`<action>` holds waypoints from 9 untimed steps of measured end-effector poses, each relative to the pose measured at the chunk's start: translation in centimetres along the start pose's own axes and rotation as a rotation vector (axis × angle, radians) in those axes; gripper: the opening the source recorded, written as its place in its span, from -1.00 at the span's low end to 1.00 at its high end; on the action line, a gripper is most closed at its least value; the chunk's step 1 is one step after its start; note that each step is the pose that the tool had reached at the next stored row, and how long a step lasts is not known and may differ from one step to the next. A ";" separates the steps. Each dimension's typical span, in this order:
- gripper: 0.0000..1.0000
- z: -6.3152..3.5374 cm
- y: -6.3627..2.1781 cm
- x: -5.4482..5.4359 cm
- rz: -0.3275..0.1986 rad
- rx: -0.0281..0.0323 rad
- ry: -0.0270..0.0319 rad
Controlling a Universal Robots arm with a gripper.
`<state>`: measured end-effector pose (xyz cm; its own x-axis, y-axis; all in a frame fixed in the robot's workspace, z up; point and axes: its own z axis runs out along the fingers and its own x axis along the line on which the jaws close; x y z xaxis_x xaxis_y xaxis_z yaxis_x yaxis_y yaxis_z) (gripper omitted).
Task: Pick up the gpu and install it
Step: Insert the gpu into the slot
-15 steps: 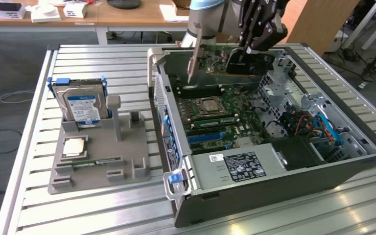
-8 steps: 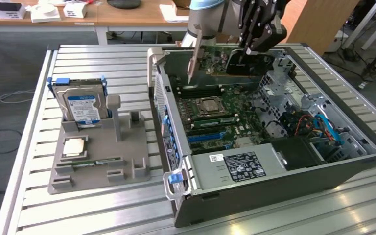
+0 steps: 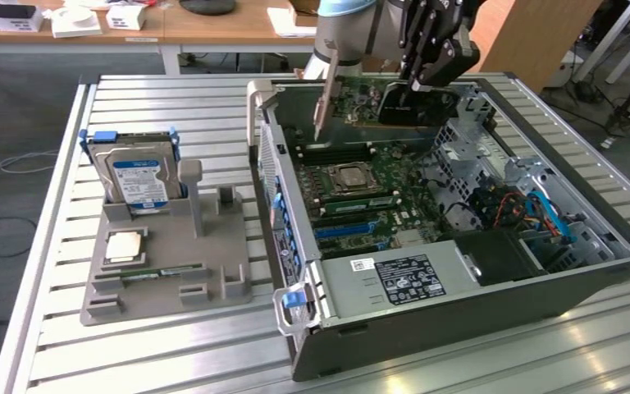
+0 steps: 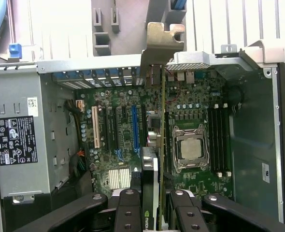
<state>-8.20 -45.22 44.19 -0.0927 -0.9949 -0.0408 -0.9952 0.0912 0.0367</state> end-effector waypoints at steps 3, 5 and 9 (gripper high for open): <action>-0.45 0.00 0.00 0.0 0.000 -0.0001 0.0000; -0.45 0.06 0.00 0.0 0.000 0.0000 -0.0002; -0.45 0.34 -0.01 0.0 0.000 -0.0001 0.0000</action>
<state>-8.20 -45.21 43.84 -0.0927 -0.9949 -0.0407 -0.9951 0.0912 0.0369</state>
